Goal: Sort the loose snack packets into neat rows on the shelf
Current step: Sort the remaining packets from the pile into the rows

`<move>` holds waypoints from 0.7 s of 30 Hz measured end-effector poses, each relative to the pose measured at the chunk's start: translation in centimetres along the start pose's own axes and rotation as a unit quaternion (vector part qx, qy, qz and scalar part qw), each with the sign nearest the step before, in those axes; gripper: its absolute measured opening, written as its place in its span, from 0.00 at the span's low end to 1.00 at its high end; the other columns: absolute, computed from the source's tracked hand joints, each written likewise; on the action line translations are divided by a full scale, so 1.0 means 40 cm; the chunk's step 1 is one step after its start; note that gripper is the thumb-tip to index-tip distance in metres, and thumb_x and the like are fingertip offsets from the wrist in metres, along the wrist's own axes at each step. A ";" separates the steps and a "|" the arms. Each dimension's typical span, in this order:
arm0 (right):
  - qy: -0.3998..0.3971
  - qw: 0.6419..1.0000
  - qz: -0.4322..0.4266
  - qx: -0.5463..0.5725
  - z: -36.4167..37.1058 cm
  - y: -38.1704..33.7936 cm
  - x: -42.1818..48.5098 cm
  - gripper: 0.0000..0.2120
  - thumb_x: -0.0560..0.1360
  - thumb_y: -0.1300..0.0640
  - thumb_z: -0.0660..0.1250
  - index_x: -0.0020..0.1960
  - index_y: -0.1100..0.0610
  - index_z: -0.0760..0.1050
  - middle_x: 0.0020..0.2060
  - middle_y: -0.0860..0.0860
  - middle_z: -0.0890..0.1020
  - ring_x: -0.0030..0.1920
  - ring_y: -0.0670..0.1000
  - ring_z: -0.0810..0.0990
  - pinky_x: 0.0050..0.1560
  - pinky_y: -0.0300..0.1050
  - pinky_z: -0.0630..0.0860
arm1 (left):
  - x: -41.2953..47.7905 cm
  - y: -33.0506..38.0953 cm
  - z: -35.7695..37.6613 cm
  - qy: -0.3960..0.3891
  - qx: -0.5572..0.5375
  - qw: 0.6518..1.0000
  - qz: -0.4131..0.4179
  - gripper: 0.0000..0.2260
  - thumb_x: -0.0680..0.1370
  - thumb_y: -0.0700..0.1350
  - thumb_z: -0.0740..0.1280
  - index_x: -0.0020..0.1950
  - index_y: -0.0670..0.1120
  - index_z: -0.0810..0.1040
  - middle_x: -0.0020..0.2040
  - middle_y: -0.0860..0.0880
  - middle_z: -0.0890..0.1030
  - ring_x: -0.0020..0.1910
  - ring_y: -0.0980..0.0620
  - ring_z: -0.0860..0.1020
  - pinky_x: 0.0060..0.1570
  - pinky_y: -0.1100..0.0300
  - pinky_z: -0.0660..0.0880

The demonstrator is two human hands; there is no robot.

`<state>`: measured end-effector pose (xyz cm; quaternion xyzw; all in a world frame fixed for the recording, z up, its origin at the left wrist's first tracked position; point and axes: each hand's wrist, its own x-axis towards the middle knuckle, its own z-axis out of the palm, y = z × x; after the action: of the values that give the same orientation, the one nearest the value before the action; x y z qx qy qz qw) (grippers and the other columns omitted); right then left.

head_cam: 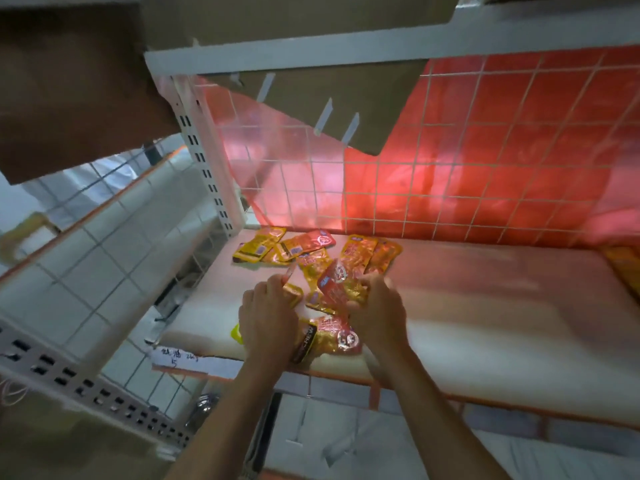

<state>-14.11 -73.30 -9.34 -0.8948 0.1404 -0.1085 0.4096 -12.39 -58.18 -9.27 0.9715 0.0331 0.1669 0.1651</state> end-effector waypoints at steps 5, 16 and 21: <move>0.049 0.990 0.052 0.118 -0.085 0.016 -0.021 0.11 0.71 0.59 0.68 0.51 0.56 0.69 0.39 0.46 0.76 0.44 0.53 0.78 0.45 0.50 0.76 | -0.002 0.107 0.000 0.052 -0.180 0.979 0.082 0.06 0.76 0.34 0.63 0.50 0.40 0.77 0.39 0.41 0.80 0.39 0.39 0.77 0.34 0.56 0.63; 0.195 0.959 0.104 0.179 -0.272 0.191 -0.103 0.12 0.74 0.55 0.70 0.55 0.52 0.70 0.39 0.39 0.74 0.38 0.38 0.74 0.33 0.26 0.69 | -0.111 0.361 0.077 -0.161 -0.391 0.902 0.090 0.04 0.75 0.45 0.68 0.44 0.45 0.78 0.37 0.48 0.80 0.36 0.49 0.76 0.34 0.61 0.69; 0.221 0.953 0.121 0.170 -0.393 0.290 -0.131 0.15 0.75 0.53 0.69 0.59 0.54 0.72 0.44 0.44 0.76 0.40 0.39 0.75 0.33 0.25 0.70 | -0.198 0.513 0.075 -0.214 -0.425 0.875 0.086 0.04 0.76 0.45 0.67 0.43 0.54 0.75 0.39 0.56 0.80 0.41 0.51 0.79 0.43 0.55 0.75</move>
<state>-25.78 -89.82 -8.54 -0.7421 0.3138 -0.2758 0.5241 -18.64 -79.41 -7.62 0.8187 -0.1606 -0.0332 0.5504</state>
